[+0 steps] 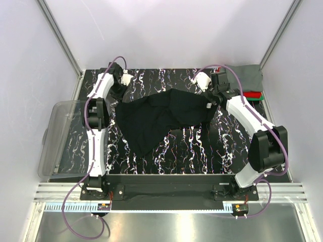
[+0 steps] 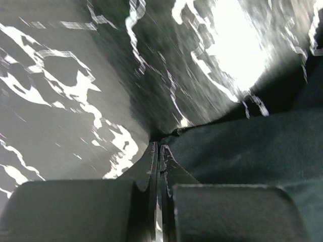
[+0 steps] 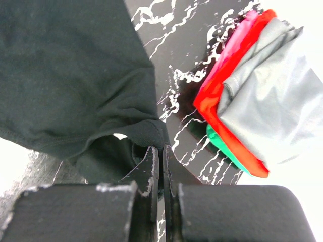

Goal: Fold and stack the t-shirts
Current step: Flatten the tshirt out

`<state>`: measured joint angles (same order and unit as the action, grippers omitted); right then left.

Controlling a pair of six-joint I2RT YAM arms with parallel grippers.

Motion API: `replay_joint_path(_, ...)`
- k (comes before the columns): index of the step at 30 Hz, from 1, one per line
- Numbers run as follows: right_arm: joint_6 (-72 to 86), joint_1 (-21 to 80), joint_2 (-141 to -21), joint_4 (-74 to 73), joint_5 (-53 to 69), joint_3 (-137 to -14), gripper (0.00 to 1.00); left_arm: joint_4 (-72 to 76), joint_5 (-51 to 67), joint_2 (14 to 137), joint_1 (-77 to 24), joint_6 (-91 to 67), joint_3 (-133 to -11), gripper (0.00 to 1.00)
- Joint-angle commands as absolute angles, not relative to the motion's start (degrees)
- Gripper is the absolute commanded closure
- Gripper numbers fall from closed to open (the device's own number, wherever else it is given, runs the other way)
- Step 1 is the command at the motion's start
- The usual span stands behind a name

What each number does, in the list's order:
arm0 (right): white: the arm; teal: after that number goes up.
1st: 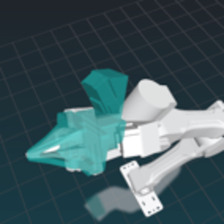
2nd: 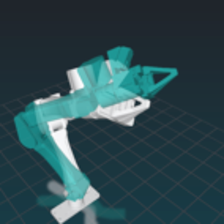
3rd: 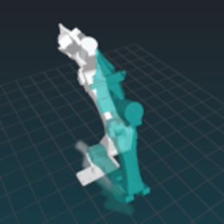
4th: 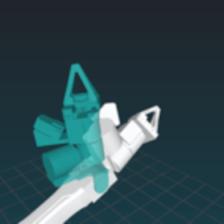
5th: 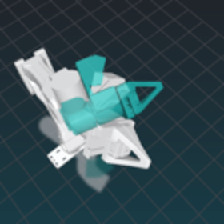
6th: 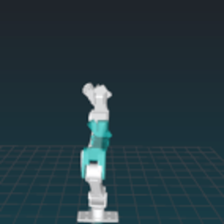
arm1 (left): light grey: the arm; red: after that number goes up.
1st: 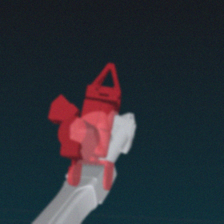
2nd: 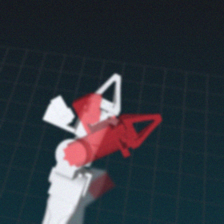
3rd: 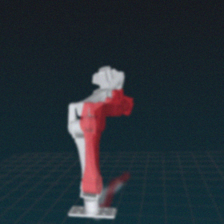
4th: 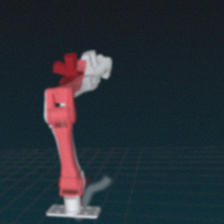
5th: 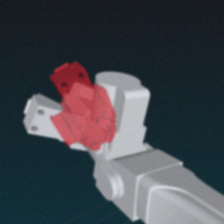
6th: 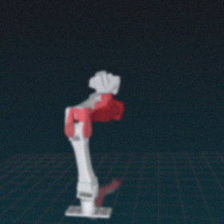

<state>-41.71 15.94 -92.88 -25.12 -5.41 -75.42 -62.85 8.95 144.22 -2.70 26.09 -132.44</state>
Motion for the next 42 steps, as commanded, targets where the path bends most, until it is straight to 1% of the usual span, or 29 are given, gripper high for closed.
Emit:
replay_joint_path(1, -39.56, 14.77, -91.32, -21.89, -7.56, -79.97, 1.0, -64.43, 10.9, 134.14, -3.95, 26.1, -132.71, 1.0)
replay_joint_path(5, -32.71, 12.66, -90.62, -21.97, -7.03, -86.64, 1.0, -62.76, 9.76, 123.07, -5.45, 26.81, -132.63, 1.0)
replay_joint_path(6, -29.74, 12.31, -90.27, -22.06, -6.77, -87.44, 1.0, -62.58, 9.76, 118.78, -5.62, 26.81, -132.19, 1.0)
replay_joint_path(8, -26.82, 11.78, -88.16, -22.58, -6.33, -88.24, 1.0, -62.4, 9.23, 114.37, -6.15, 27.15, -130.7, 1.0)
replay_joint_path(9, -24.2, 11.69, -86.94, -23.54, -5.81, -87.98, 1.0, -62.4, 9.23, 110.08, -6.33, 27.33, -128.61, 1.0)
replay_joint_path(11, -21.81, 11.69, -82.9, -25.74, -2.92, -86.67, 1.0, -62.4, 9.05, 105.75, -6.85, 28.38, -124.57, 1.0)
replay_joint_path(12, -19.45, 11.69, -81.23, -28.01, -1.94, -86.05, 1.0, -62.4, 8.97, 101.3, -7.12, 29.17, -122.89, 1.0)
replay_joint_path(15, -15.57, 11.69, -74.02, -32.58, 1.39, -83.06, 1.0, -62.31, 8.09, 93.03, -8.43, 31.72, -116.38, 1.0)
replay_joint_path(18, -13.11, 11.69, -65.6, -36.63, 2.81, -80.95, 1.0, -62.49, 6.95, 86.34, -9.49, 32.26, -113.12, 1.0)
replay_joint_path(22, -12.57, 11.78, -59.78, -39.11, 0.88, -78.93, 1.0, -62.58, 5.72, 80.87, -9.67, 32.87, -111.19, 1.0)
replay_joint_path(25, -14.06, 11.69, -58.8, -38.5, 0.18, -75.77, 1.0, -62.31, 5.36, 81.47, -9.67, 33.49, -108.99, 1.0)
replay_joint_path(26, -14.06, 11.78, -59.32, -38.5, -2.17, -74.37, 1.0, -62.14, 6.06, 82.34, -9.67, 32.96, -107.85, 1.0)
replay_joint_path(29, -14.5, 11.43, -63.88, -37.36, -6.04, -71.82, 1.0, -61.61, 6.33, 88.93, -9.84, 31.12, -108.89, 1.0)
replay_joint_path(30, -15.02, 10.9, -66.25, -35.53, -6.5, -70.76, 1.0, -61.7, 6.42, 92.95, -9.84, 30.94, -109.59, 1.0)
replay_joint_path(34, -16.78, 7.13, -73.2, -29.81, -5.45, -67.06, 1.0, -61.0, 7.99, 102.81, -9.84, 29.71, -112.93, 1.0)
replay_joint_path(37, -18.63, 4.58, -80.84, -23.83, -5.98, -67.67, 1.0, -60.03, 8.27, 110.98, -9.93, 28.65, -116.62, 1.0)
replay_joint_path(38, -19.76, 3.96, -83.38, -22.34, -6.41, -70.03, 0.99, -59.94, 7.3, 113.01, -9.93, 28.3, -118.81, 1.0)
replay_joint_path(39, -19.86, 3.26, -88.37, -22.24, -7.46, -72.14, 0.9, -59.85, 6.77, 116.25, -9.93, 28.04, -119.79, 1.0)
replay_joint_path(40, -19.95, 2.73, -90.59, -22.32, -8.25, -76.25, 0.78, -59.51, 6.33, 117.32, -9.93, 28.12, -120.23, 1.0)
replay_joint_path(41, -20.21, 2.2, -92.27, -22.5, -9.04, -77.85, 0.67, -59.15, 5.02, 118.29, -9.93, 28.21, -120.32, 1.0)
replay_joint_path(42, -21.52, 1.76, -93.24, -22.85, -8.97, -79.18, 0.52, -59.15, 4.66, 119.17, -10.02, 28.39, -120.5, 1.0)
